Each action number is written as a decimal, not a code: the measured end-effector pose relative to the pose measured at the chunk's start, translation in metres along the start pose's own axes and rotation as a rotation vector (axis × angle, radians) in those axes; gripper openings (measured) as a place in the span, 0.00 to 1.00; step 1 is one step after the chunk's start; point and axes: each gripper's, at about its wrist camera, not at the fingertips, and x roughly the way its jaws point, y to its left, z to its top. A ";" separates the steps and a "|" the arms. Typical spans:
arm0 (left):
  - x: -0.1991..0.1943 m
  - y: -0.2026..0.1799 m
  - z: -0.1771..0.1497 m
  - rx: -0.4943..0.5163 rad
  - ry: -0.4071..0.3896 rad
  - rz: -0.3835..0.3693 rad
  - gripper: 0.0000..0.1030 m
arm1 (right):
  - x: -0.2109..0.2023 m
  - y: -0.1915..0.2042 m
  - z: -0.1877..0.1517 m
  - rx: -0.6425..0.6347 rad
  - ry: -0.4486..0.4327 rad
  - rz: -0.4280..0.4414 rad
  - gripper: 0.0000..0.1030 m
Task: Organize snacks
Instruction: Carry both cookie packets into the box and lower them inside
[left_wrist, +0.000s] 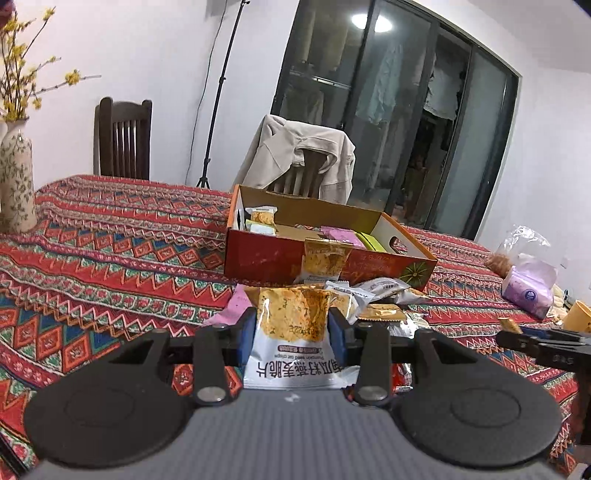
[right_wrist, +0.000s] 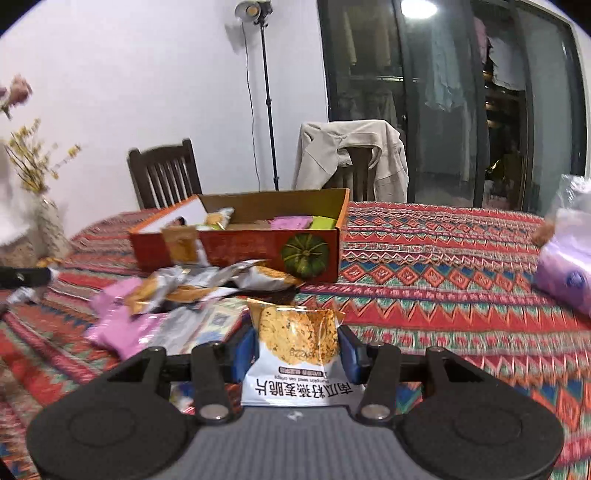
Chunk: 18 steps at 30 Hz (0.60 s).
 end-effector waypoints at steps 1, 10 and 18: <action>0.001 -0.002 0.003 0.007 -0.002 0.004 0.39 | -0.006 0.001 -0.001 0.006 -0.008 0.009 0.46; 0.065 -0.012 0.076 0.067 -0.015 -0.076 0.40 | 0.014 0.010 0.056 -0.057 -0.056 0.103 0.46; 0.205 -0.014 0.168 0.113 0.104 -0.092 0.40 | 0.152 0.018 0.175 -0.110 0.004 0.214 0.46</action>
